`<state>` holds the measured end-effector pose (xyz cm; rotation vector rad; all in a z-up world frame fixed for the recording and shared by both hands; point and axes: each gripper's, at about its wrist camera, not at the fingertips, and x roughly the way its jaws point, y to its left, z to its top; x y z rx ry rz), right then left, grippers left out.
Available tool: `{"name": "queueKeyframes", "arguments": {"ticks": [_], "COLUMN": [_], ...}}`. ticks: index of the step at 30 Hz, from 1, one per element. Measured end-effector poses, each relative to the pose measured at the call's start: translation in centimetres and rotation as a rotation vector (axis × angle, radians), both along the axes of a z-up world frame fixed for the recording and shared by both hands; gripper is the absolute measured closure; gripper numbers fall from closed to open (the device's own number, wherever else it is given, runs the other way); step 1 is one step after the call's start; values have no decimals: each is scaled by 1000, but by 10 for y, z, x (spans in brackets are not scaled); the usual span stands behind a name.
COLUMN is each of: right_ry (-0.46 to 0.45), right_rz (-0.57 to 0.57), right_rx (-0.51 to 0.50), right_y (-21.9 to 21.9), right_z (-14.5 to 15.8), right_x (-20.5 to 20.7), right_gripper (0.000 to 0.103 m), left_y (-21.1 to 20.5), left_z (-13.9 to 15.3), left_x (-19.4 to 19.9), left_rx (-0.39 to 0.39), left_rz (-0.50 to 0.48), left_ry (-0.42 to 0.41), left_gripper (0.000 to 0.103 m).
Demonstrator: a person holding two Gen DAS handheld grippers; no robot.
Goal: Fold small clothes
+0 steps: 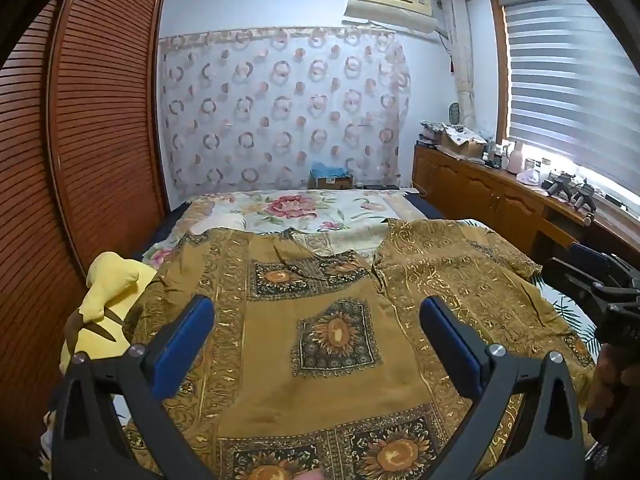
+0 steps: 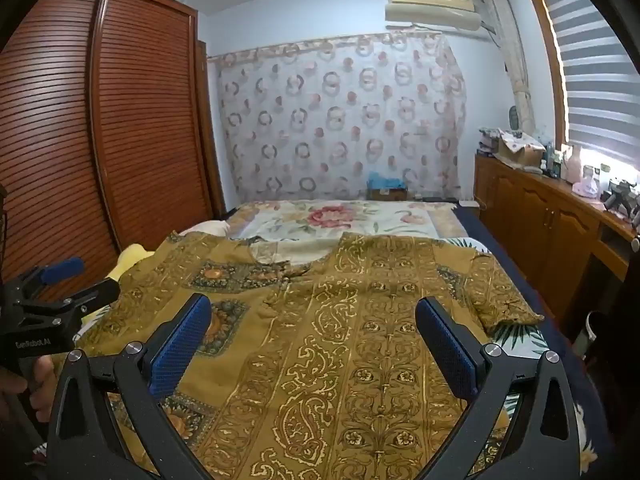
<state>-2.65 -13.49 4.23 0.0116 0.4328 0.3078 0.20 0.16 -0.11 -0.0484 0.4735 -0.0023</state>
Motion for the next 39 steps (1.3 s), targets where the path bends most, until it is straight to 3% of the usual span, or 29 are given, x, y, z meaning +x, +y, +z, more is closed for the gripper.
{"name": "queueKeyframes", "arguments": {"ticks": [1,16,39], "right_ry": [0,8,4], "right_rz": [1,0,-5], "right_rx": [0,-2,-2], "right_y": [1,10,19], "right_z": [0,2,4], "right_x": [0,-2,-6], "right_gripper": [0,0,0], "left_y": [0,14,2], "left_z": [1,12,19], "left_x": [-4,-8,-11], "left_rx": [12,22,35], "left_rz": [12,21,25], "left_ry": [-43,-40,-57], "left_gripper": [0,0,0]}}
